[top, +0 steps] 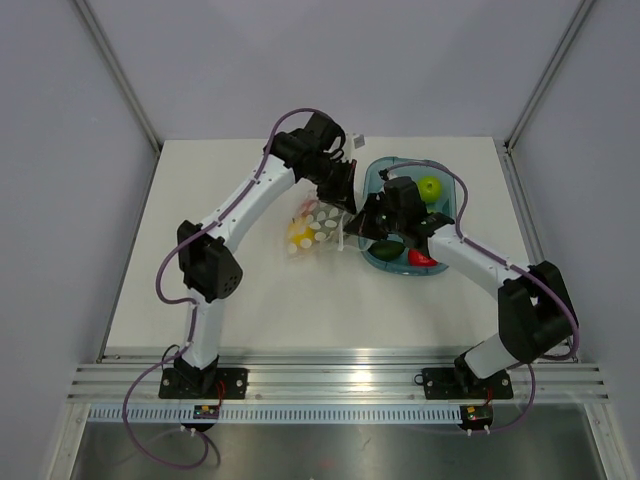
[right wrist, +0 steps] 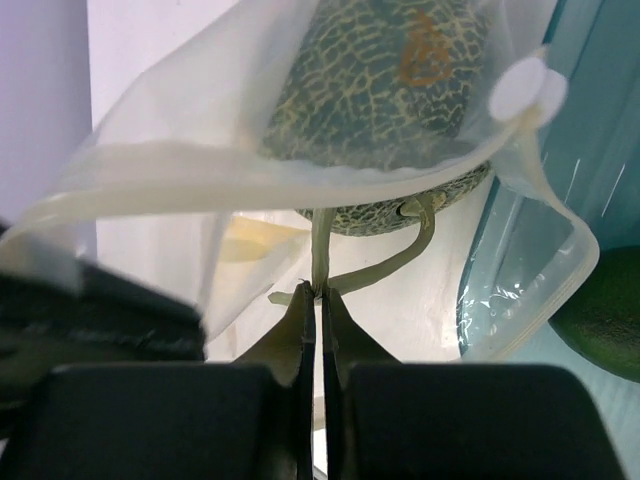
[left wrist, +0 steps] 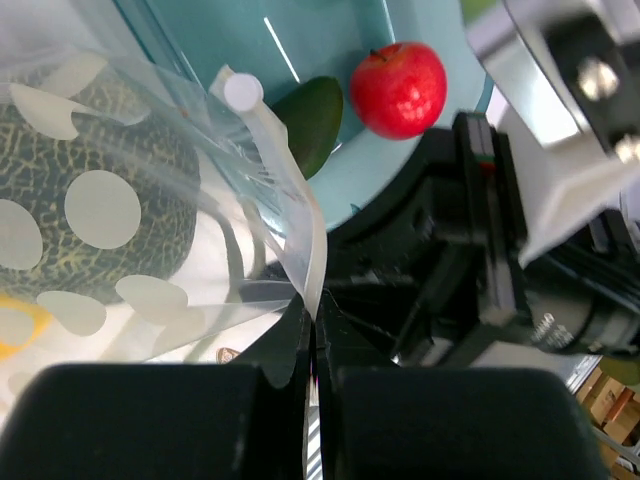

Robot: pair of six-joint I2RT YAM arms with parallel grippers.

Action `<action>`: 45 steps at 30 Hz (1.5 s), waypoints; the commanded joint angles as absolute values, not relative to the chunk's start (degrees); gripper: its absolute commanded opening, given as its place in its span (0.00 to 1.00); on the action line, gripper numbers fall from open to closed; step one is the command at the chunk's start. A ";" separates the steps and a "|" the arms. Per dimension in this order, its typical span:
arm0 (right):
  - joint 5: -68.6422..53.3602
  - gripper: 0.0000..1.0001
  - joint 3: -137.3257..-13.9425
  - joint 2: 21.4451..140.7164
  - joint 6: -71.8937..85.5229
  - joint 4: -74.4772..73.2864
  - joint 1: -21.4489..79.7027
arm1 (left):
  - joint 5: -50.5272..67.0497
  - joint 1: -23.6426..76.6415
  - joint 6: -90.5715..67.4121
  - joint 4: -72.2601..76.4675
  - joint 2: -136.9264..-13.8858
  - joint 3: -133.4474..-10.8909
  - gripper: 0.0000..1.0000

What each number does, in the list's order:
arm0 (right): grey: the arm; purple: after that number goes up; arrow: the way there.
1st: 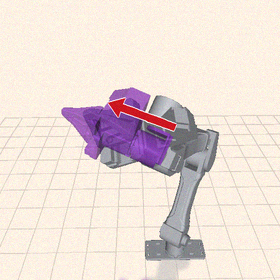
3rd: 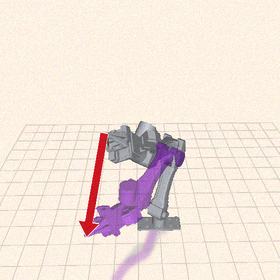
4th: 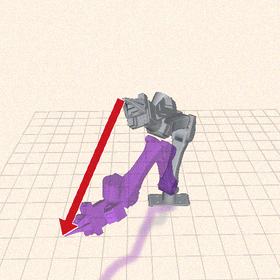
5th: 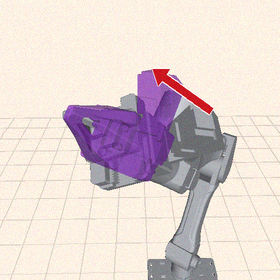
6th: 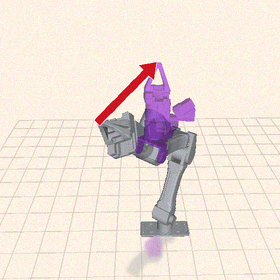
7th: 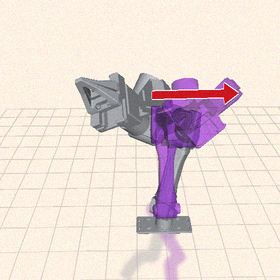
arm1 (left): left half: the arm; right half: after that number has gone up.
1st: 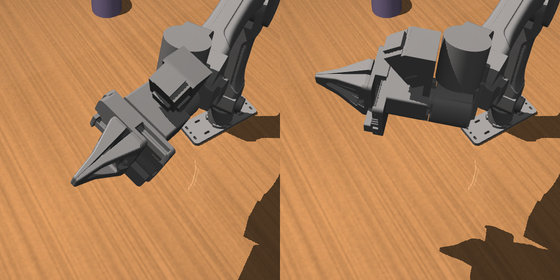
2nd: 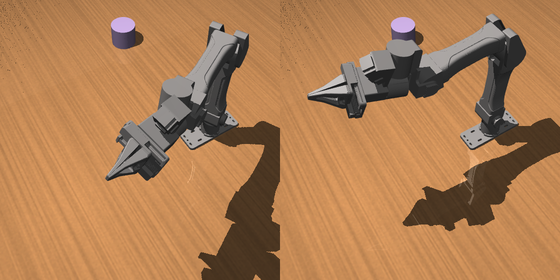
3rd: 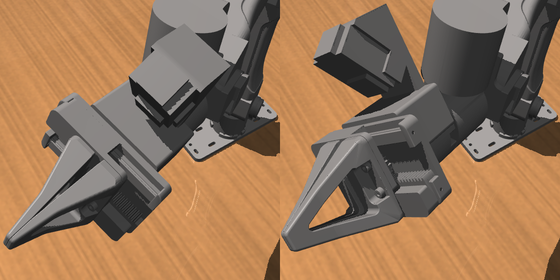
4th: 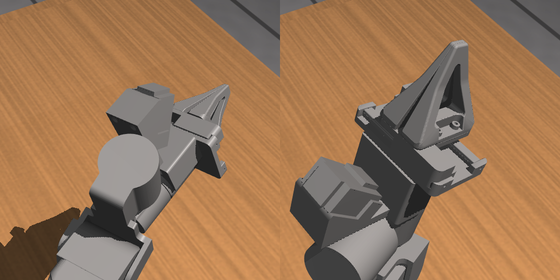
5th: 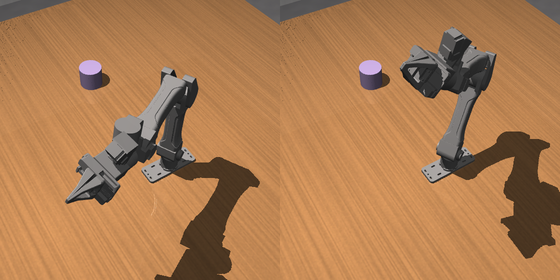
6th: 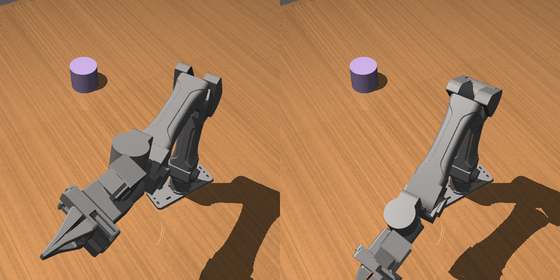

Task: Place the food in the zip-top bag and seal the zipper
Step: Place the fake fruit in the zipper food storage bag.

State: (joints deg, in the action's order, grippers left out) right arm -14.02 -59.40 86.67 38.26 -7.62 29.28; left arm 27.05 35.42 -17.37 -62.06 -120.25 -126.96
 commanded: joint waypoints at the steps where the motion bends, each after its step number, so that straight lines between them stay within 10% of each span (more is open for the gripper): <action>1: -11.17 0.00 -59.50 88.68 41.30 -3.26 30.06 | 31.46 35.60 -15.47 -58.53 -113.47 -126.30 0.00; 20: -18.28 0.02 -59.59 88.51 40.44 -1.64 30.59 | 29.97 35.24 -15.12 -56.16 -112.33 -119.01 0.00; 24: -16.09 0.35 -58.98 87.10 38.24 -6.32 30.67 | 29.62 34.72 -14.59 -55.81 -111.36 -118.21 0.00; 45: -0.53 0.59 -63.46 76.20 30.76 -21.97 29.63 | 29.44 34.01 -12.66 -55.81 -109.86 -115.57 0.00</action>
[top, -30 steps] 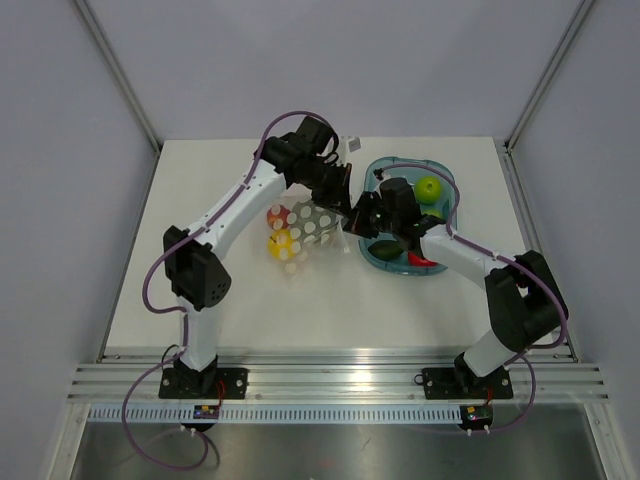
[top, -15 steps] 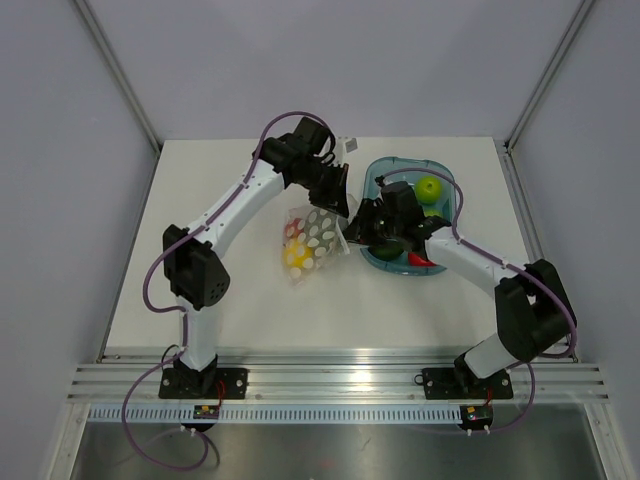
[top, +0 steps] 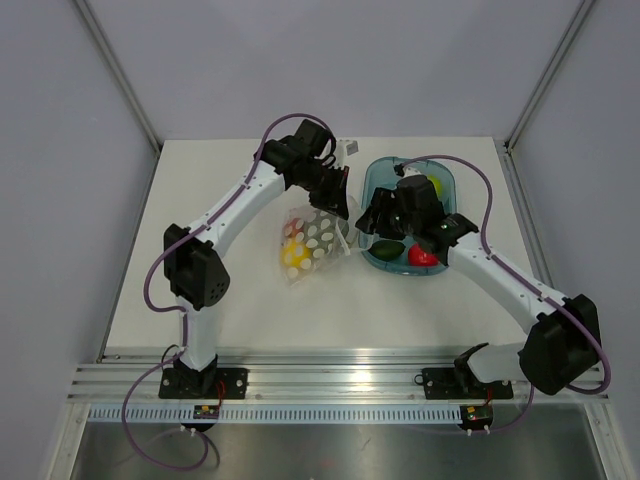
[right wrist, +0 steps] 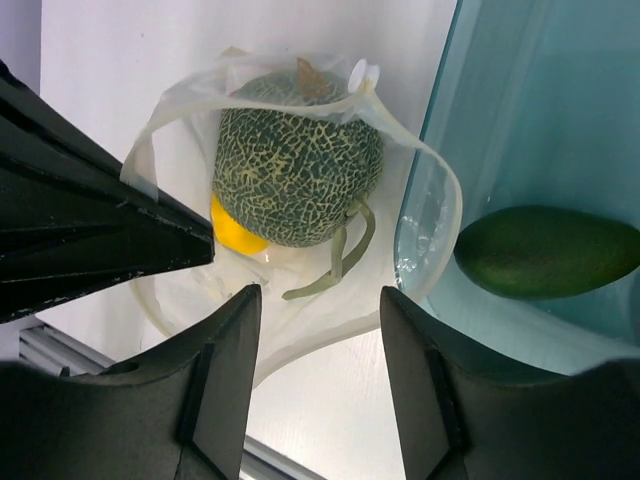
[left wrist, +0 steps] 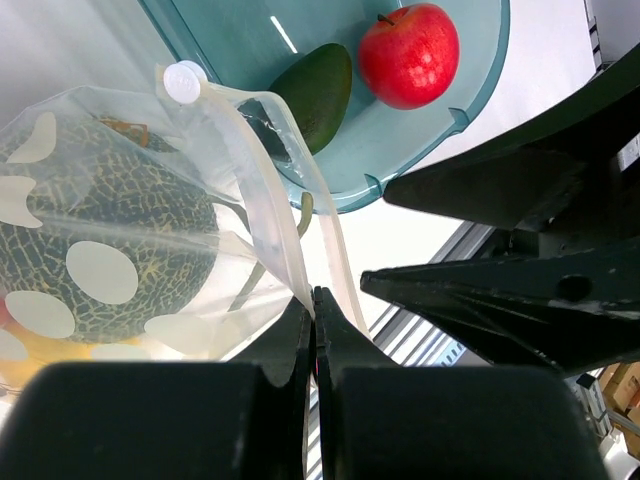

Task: Place the food in the zip-top bag and seal the zipper
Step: Place the fake fruit in the zipper food storage bag, then adjust the zipper food storage bag at the center of the board.

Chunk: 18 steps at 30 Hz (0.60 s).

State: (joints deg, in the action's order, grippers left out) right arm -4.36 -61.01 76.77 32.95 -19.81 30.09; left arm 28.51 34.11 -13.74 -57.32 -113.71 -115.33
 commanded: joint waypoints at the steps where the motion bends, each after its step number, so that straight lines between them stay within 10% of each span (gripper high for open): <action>1: -0.53 0.57 -63.37 76.46 30.85 -21.80 29.01 | 29.44 34.10 -12.48 -55.90 -109.60 -115.66 0.00; 18: -15.47 0.43 -67.50 93.60 28.83 -18.11 21.71 | 28.92 33.93 -11.60 -58.18 -108.90 -117.86 0.00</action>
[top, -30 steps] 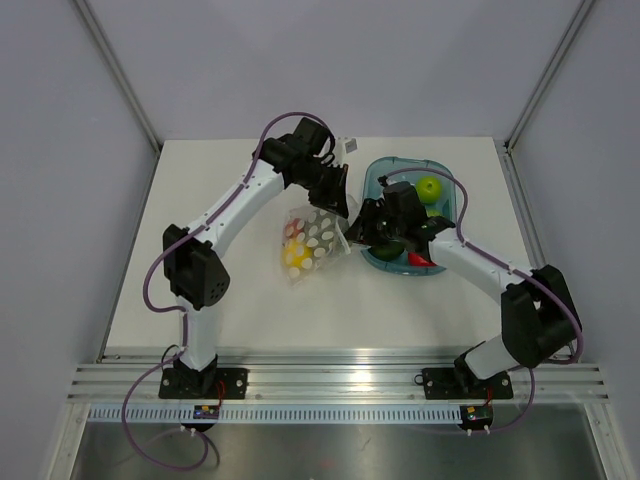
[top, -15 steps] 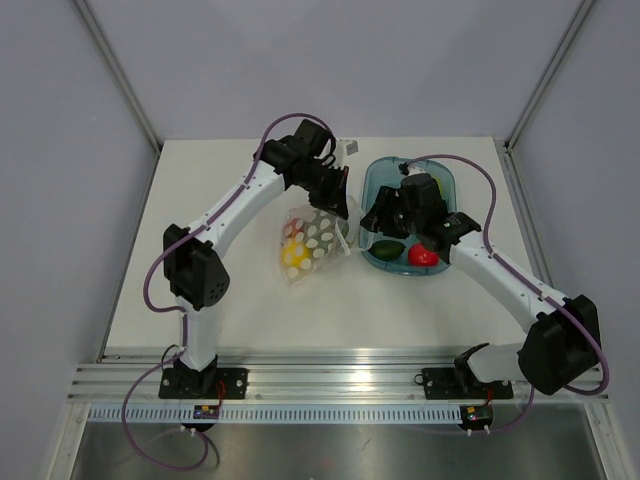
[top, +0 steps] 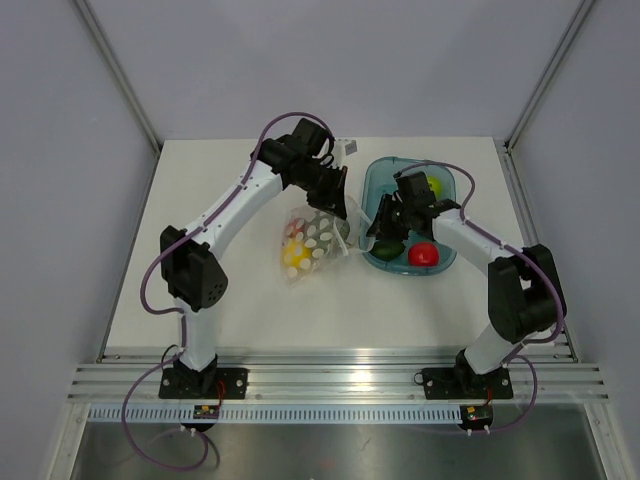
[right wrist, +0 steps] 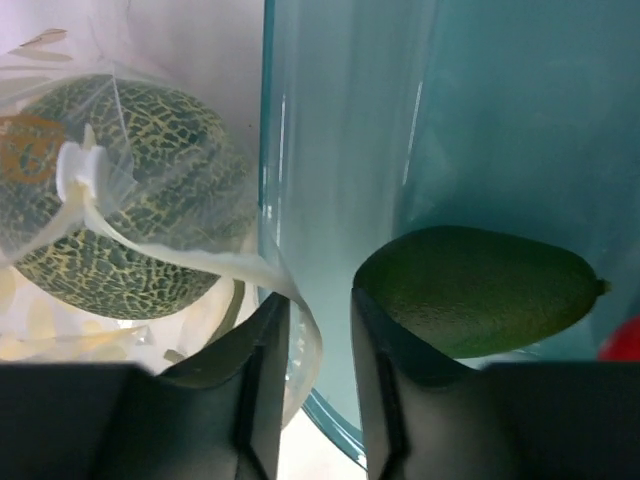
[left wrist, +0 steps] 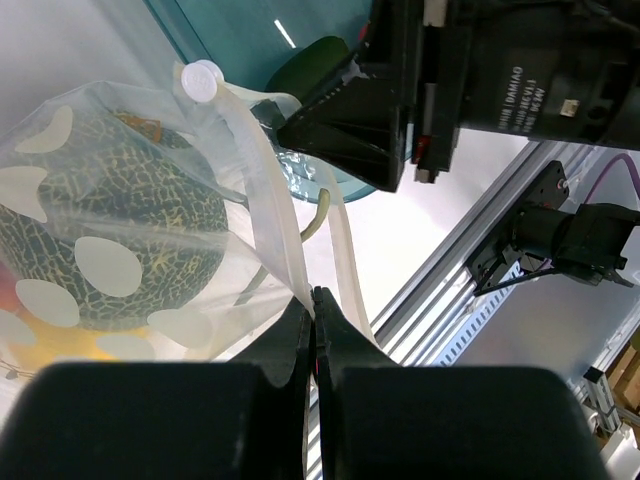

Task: Place the food in the zip-top bag and seal the zipper
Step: Adjust the zipper food storage bag at the center of the board.

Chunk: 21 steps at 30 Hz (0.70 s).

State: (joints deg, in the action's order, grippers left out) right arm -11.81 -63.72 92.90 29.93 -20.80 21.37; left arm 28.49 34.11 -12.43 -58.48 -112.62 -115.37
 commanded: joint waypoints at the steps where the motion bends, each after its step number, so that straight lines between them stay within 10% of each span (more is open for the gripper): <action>1: -15.21 0.35 -67.24 93.52 29.09 -17.32 21.62 | 28.48 33.93 -11.43 -58.27 -108.90 -118.21 0.00; 4: -14.68 0.01 -67.41 90.63 29.88 -16.44 21.62 | 27.69 33.58 -10.81 -59.15 -108.90 -118.91 0.00; 11: -15.29 0.00 -74.52 85.70 33.92 -17.05 21.62 | 21.63 31.20 -6.25 -62.92 -110.65 -127.42 0.06; 17: -11.70 0.00 -78.40 87.18 42.27 -16.00 25.22 | 21.27 28.48 -5.27 -62.15 -112.15 -136.50 0.95; 21: -9.49 0.00 -72.96 90.43 49.03 -10.22 28.47 | 21.27 28.13 -8.25 -62.57 -110.05 -130.02 0.96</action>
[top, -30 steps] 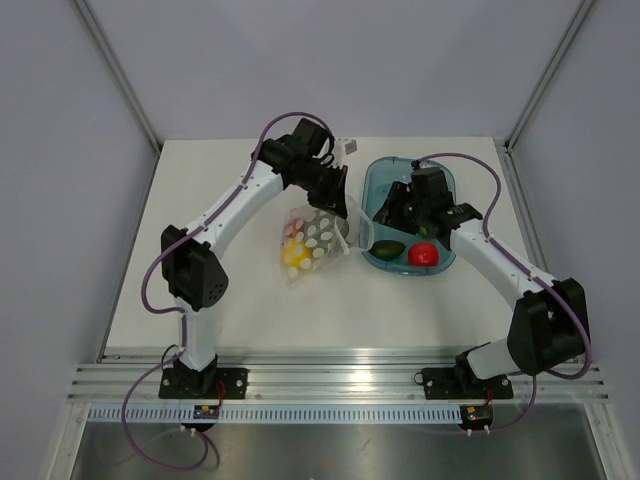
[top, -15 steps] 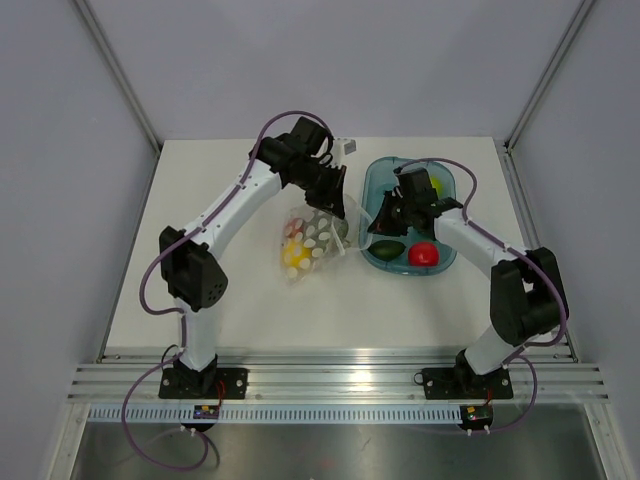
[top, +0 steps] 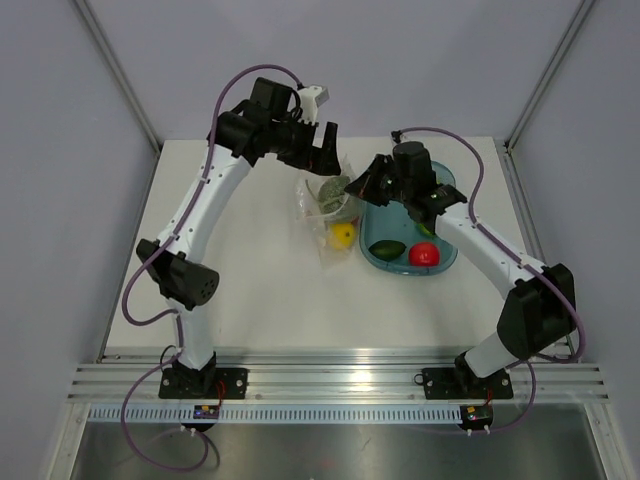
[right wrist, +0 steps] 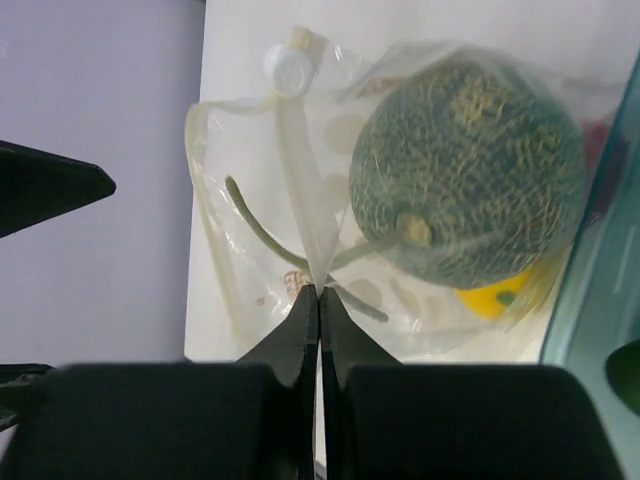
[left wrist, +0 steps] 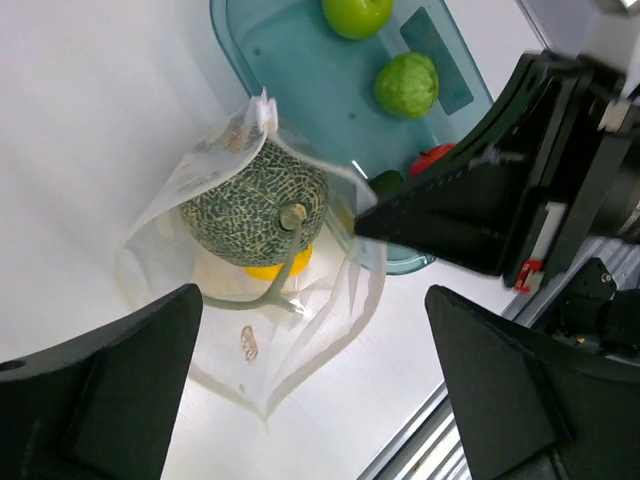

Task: Place the food in the zip-top bag and seal the zipper
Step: Adjust the zipper food storage bag at the center of the board.

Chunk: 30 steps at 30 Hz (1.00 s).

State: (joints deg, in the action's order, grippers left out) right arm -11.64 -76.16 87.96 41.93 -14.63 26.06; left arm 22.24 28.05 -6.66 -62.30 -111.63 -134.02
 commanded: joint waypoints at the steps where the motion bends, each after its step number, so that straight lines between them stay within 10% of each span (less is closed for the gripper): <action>1: -10.01 0.00 -70.08 90.61 51.31 -8.54 28.82 | 20.14 27.86 -8.87 -62.84 -109.00 -127.90 0.92; 8: -8.18 0.00 -66.71 88.42 50.63 -7.64 29.00 | 5.46 24.97 -18.88 -53.12 -89.50 -98.34 0.61; 16: -8.09 0.00 -68.03 88.07 50.27 -8.26 29.00 | 7.98 23.73 -26.98 -47.38 -81.74 -85.00 0.69; 30: -8.53 0.00 -67.24 86.84 50.10 -8.44 29.00 | 12.13 23.20 -30.06 -36.04 -89.20 -80.51 0.57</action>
